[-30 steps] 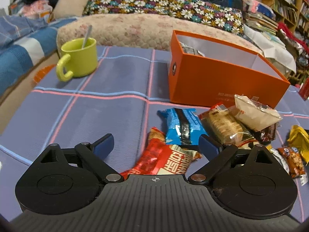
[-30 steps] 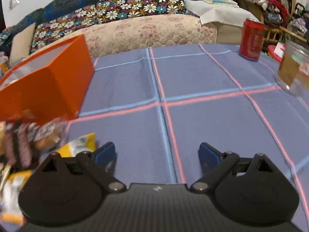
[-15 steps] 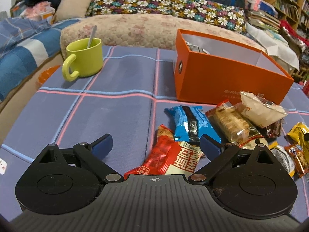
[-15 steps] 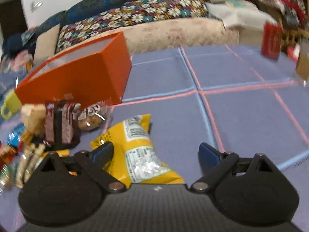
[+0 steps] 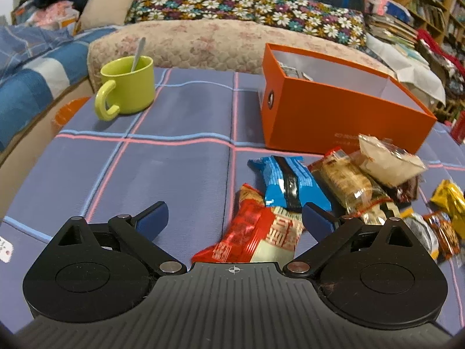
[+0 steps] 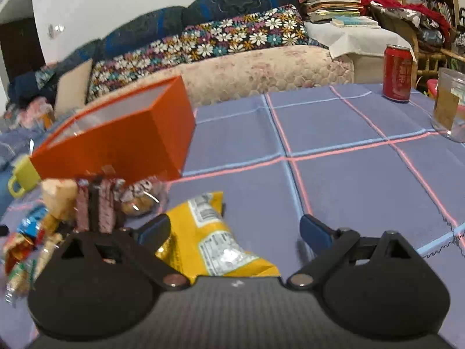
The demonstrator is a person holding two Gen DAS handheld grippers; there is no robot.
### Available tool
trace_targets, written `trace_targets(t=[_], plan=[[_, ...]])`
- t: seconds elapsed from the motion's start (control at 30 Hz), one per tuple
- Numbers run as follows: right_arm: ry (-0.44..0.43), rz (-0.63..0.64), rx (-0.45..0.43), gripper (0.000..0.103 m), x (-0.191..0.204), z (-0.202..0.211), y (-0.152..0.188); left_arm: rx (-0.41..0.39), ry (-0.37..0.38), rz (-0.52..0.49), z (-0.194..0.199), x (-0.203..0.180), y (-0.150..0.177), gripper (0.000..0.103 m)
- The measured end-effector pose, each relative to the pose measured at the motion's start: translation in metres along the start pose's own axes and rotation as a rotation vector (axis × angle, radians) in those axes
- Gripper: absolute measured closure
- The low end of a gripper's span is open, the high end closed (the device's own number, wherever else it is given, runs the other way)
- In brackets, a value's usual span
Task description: Organize snacks
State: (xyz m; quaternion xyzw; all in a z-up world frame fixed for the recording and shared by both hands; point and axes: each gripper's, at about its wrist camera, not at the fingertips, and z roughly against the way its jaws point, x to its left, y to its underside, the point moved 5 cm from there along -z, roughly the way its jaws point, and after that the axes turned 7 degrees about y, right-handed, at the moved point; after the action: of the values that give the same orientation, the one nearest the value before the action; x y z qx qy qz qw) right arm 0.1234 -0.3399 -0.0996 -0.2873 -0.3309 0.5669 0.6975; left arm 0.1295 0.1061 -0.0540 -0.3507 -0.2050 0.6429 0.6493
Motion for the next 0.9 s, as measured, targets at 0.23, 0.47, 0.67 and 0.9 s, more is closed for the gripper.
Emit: trace_targets(t=[0.23, 0.47, 0.67, 0.9], plan=[[-0.006, -0.126, 0.039, 0.009, -0.024, 0.000, 0.005, 0.067, 0.059, -0.055, 0.007, -0.004, 0.022, 0.030], [-0.021, -0.100, 0.045, 0.009, -0.012, -0.001, 0.006, 0.066, 0.011, -0.121, -0.008, -0.008, 0.016, 0.030], [-0.043, -0.060, 0.041, 0.009, -0.006, 0.002, 0.007, 0.153, -0.014, -0.187, -0.040, -0.019, 0.020, 0.043], [-0.052, -0.077, 0.045, 0.009, -0.012, 0.006, 0.007, 0.129, -0.028, -0.150, -0.039, -0.015, 0.022, 0.077]])
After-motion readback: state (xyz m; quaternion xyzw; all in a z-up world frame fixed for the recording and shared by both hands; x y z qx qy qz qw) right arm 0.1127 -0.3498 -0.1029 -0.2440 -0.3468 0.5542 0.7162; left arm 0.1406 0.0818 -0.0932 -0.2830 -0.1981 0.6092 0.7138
